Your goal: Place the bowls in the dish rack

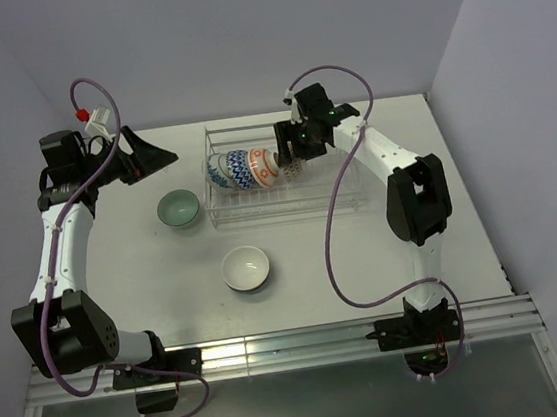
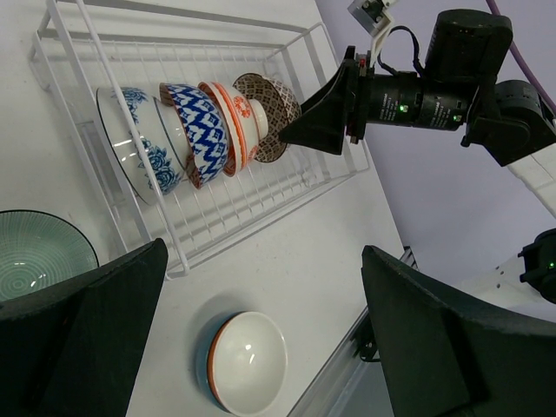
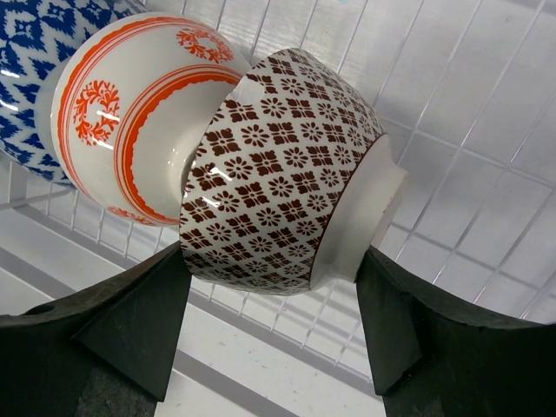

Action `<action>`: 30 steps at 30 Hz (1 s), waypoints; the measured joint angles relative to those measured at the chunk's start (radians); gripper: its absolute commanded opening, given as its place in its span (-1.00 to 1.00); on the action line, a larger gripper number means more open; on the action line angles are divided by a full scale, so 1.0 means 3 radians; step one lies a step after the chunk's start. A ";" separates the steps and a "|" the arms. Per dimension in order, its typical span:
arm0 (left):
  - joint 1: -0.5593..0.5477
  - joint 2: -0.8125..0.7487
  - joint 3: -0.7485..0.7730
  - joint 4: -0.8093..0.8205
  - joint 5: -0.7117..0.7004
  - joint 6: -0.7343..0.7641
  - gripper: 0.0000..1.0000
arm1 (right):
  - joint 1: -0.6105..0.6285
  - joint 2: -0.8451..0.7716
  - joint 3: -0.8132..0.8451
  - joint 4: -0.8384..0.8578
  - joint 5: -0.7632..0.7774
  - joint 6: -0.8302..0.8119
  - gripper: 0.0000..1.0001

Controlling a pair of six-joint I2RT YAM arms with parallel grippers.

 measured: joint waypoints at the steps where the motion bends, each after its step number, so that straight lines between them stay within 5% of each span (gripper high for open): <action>1: 0.0000 0.0000 0.0000 -0.0001 0.0000 0.0001 0.99 | 0.0003 0.0001 0.0004 -0.0011 0.0000 -0.0001 -0.51; 4: 0.0000 0.0001 0.0000 -0.0005 -0.0001 0.0008 0.99 | 0.0005 0.0014 0.0047 -0.0067 -0.0004 0.0003 -0.08; 12: 0.0000 0.0000 -0.0028 0.0000 -0.0004 0.0025 0.99 | 0.0011 0.0019 0.0107 -0.0102 -0.0004 0.0015 0.52; 30: 0.0005 -0.0005 -0.0052 -0.0076 -0.0064 0.0118 0.99 | 0.0051 0.0107 0.0209 -0.0148 0.0106 0.0017 0.73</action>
